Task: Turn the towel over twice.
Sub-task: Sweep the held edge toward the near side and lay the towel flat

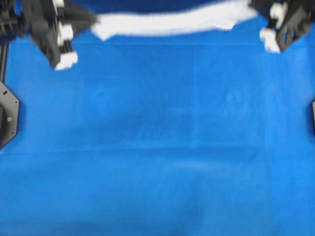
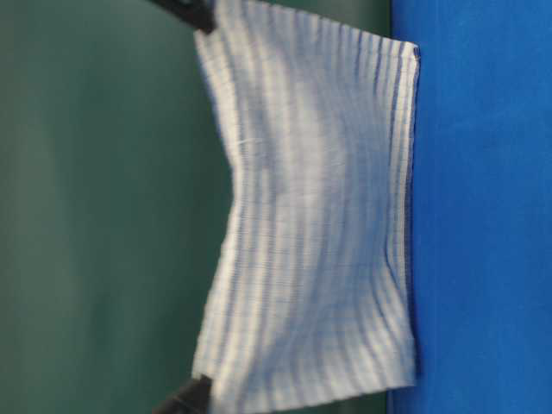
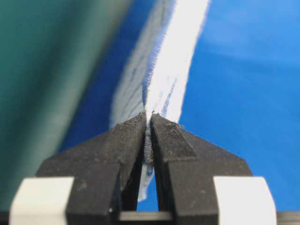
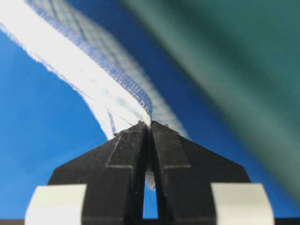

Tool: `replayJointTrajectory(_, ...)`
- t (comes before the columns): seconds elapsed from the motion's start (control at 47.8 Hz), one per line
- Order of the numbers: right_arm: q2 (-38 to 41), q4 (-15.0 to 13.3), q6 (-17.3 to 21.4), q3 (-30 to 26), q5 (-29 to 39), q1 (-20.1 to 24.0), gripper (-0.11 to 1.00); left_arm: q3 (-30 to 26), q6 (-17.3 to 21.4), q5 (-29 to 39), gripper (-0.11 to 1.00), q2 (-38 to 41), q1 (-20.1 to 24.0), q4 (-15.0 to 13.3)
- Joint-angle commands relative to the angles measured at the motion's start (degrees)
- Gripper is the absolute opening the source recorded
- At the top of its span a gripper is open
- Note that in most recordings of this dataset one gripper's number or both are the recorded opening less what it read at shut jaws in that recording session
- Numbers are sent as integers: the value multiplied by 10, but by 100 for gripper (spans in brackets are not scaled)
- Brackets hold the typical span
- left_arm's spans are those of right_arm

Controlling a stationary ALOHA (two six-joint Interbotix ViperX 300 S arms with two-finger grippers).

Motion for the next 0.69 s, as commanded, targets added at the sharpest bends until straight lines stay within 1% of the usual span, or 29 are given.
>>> replayJointTrajectory(0.0,-11,7,12,11,12,33,4,21,-1,-18,4,-2,-29,-3)
replayJointTrajectory(0.021,-11,9,19,18,17,47,4,28,-2,-22,4,-1,-35,-3)
replayJointTrajectory(0.125,-8,11,47,45,18,89,4,68,-2,-43,4,12,-66,-9)
replayJointTrajectory(0.272,9,11,97,80,12,146,4,103,-2,-65,4,45,-108,-9)
replayJointTrajectory(0.376,30,11,132,102,-11,179,4,104,-2,-69,4,82,-145,-9)
replayJointTrajectory(0.46,53,11,159,120,-46,204,4,98,-2,-69,4,110,-167,-9)
replayJointTrajectory(0.523,69,11,171,127,-69,218,4,91,-4,-69,4,134,-182,-10)
replayJointTrajectory(0.606,91,11,188,132,-93,238,4,85,-15,-68,4,159,-200,-12)
replayJointTrajectory(0.669,109,11,204,131,-105,257,4,83,-34,-64,4,172,-214,-12)
